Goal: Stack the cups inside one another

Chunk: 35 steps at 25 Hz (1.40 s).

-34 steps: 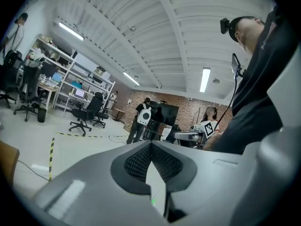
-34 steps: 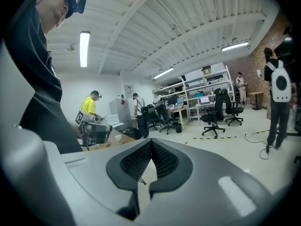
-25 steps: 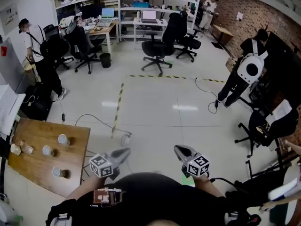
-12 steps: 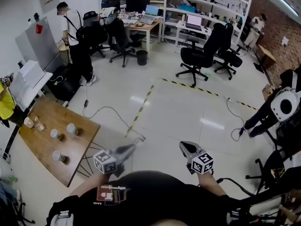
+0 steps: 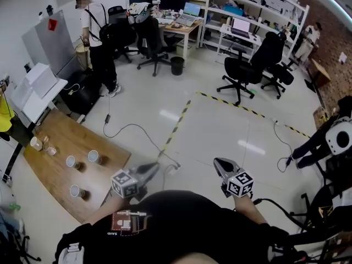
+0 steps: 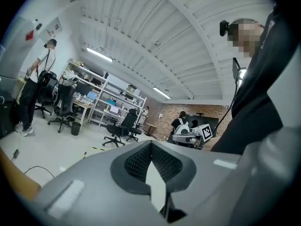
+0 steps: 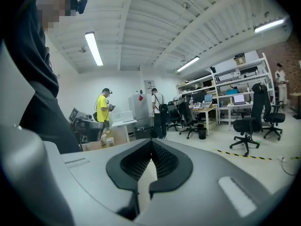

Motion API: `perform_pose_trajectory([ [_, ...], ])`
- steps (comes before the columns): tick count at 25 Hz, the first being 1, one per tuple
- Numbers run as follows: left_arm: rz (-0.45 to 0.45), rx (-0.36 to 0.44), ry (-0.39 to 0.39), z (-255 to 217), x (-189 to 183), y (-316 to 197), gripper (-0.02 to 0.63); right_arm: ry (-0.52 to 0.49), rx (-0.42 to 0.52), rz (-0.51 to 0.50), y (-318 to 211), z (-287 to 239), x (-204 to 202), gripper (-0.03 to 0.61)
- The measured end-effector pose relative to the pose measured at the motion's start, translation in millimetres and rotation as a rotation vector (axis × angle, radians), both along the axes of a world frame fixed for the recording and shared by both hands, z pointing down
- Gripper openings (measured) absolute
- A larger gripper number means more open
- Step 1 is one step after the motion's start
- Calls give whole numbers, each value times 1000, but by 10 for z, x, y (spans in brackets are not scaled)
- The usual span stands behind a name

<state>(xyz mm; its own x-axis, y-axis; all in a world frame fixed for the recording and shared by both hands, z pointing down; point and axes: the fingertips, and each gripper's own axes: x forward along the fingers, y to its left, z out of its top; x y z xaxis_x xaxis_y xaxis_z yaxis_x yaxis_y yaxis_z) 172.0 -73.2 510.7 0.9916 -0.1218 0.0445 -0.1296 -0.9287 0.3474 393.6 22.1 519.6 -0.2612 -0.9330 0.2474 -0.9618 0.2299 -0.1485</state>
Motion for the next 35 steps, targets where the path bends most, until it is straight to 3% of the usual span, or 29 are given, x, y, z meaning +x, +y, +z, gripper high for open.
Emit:
perform_pose_trajectory([
  [5, -25, 18, 0, -41, -328, -602, 3, -4, 1, -31, -655, 37, -301, 14],
  [12, -190, 1, -19, 68, -433, -843, 2, -21, -19, -200, -1230, 111, -326, 14],
  [16, -340, 3, -34, 103, -290, -902, 2, -23, -26, -383, -1637, 186, -225, 14],
  [22, -672, -14, -3, -10, -424, -815, 2, -7, -61, -706, -2304, 165, -379, 14],
  [26, -903, -41, -16, 39, -775, -513, 2, -2, -69, -915, -2573, 195, -836, 14],
  [30, -1126, -67, -34, 98, -1417, -66, 2, -20, -71, -1099, -2571, 225, -1626, 14],
  [35, -1321, -80, -19, 132, -2247, 446, 3, -4, -78, -1267, -2337, 287, -2638, 14],
])
